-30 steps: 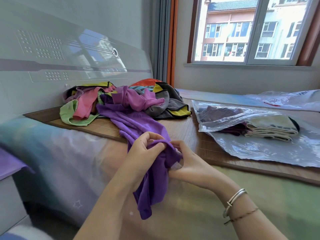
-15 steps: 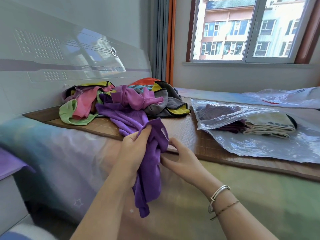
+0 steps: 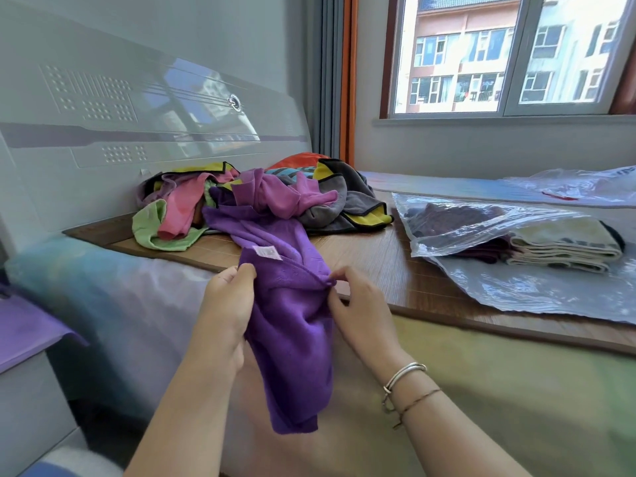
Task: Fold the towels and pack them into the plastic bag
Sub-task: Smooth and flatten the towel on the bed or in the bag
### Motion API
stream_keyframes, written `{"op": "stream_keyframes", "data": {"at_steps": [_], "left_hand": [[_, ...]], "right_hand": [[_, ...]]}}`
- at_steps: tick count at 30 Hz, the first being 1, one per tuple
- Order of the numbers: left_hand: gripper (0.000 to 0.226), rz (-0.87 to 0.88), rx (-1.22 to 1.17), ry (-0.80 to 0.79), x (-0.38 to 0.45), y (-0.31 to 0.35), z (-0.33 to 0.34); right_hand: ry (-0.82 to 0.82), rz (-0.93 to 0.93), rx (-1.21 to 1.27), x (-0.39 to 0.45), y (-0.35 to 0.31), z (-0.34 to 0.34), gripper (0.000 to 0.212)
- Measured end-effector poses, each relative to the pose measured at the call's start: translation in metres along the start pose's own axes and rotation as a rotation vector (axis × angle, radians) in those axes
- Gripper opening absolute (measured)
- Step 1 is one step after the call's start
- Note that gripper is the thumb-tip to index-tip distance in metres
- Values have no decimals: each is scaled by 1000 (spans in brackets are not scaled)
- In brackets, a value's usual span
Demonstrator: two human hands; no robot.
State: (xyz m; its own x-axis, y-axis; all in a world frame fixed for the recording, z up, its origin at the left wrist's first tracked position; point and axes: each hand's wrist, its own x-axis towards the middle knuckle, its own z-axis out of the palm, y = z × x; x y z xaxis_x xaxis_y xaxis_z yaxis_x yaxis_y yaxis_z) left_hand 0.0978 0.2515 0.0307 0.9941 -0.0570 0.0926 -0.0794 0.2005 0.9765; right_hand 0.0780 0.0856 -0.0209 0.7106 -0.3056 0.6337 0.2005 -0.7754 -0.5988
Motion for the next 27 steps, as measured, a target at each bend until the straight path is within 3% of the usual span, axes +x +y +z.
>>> {"op": "stream_keyframes", "data": {"at_steps": [4,10,14,19,24,27], "left_hand": [[14,5,-51,-41,4,1,2],[15,131,66,-102,9,-9,5],[16,255,195,-118,7,-14,7],[14,367,479,-134,1,-26,17],[25,297,549,-93,14,-46,22],[20,269,558,-40,24,-48,21]], "right_hand": [[36,17,227,10,-7,-11,12],[0,-31,274,8,-4,-60,20],[-139,26,172,1,-1,-99,20],[-449,184,-111,-1,-2,-142,23],[-377,155,-422,-4,-12,-124,16],[-298,128,-428,-1,-16,-97,11]]}}
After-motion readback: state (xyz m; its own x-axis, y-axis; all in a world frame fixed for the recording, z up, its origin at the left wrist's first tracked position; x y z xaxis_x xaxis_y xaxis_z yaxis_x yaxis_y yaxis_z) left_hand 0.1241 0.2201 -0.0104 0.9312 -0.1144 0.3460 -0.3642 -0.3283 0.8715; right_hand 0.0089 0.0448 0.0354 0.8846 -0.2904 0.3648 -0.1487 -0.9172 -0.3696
